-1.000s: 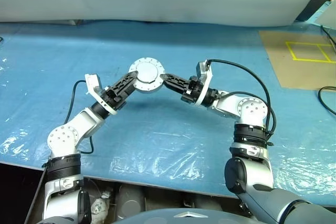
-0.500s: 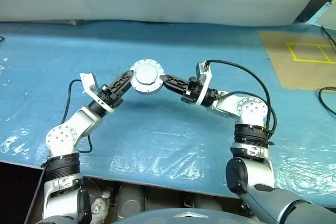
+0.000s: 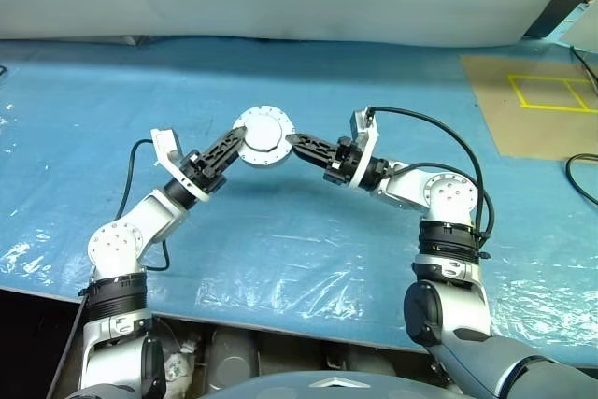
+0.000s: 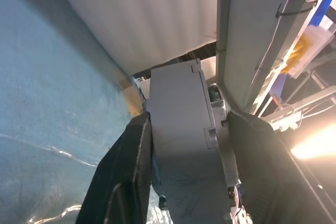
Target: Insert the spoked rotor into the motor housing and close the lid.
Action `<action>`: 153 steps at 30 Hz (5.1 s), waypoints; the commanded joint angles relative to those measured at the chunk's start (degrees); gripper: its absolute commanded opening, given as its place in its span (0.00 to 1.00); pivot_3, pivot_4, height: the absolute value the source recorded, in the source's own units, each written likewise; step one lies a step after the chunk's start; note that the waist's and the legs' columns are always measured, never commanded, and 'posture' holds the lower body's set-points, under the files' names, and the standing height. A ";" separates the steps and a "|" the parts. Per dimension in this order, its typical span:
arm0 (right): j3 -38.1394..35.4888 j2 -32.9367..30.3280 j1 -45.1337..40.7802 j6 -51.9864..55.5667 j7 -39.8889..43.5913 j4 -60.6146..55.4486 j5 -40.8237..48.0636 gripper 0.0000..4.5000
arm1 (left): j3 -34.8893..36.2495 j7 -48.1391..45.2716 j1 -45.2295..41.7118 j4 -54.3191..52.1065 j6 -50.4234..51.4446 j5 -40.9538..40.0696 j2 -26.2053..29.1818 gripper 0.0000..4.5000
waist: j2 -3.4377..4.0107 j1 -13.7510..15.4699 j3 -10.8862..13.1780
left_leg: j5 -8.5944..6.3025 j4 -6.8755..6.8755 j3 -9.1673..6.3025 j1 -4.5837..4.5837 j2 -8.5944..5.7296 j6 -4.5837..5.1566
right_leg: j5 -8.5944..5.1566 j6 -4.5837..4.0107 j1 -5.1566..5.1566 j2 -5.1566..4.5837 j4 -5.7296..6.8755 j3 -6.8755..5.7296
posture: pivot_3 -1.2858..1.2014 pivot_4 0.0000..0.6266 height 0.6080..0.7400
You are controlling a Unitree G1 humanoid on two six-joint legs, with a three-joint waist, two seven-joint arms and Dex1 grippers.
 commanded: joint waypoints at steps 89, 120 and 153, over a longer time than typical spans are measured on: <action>2.85 -0.43 -1.01 -4.11 0.38 2.50 -1.40 0.60 | 14.37 7.46 -6.89 9.91 -22.01 9.09 3.84 0.28 | -0.04 -0.13 -0.01 | 0.00 0.22 -0.14 -0.10 0.01 0.00 | 0.02 0.02 0.03 0.01 0.08 -0.08 | 0.52 0.24 1.00; 6.11 -1.01 -0.25 -5.66 2.71 1.60 -5.21 0.61 | 21.71 9.13 -6.86 38.94 -39.36 31.16 15.86 0.72 | -0.38 -0.03 -0.02 | 0.00 0.26 -0.20 0.17 0.23 0.00 | 0.04 0.05 0.31 -0.01 0.08 -0.10 | 0.52 0.24 1.00; 21.89 -19.17 15.44 -36.57 7.53 -20.92 -35.84 0.61 | -20.36 -15.80 3.74 -11.61 -26.47 41.55 9.22 0.72 | -0.37 -0.29 0.02 | 0.00 0.10 0.03 0.29 0.25 0.02 | 0.01 0.02 0.21 0.01 0.01 0.14 | 0.52 0.24 1.00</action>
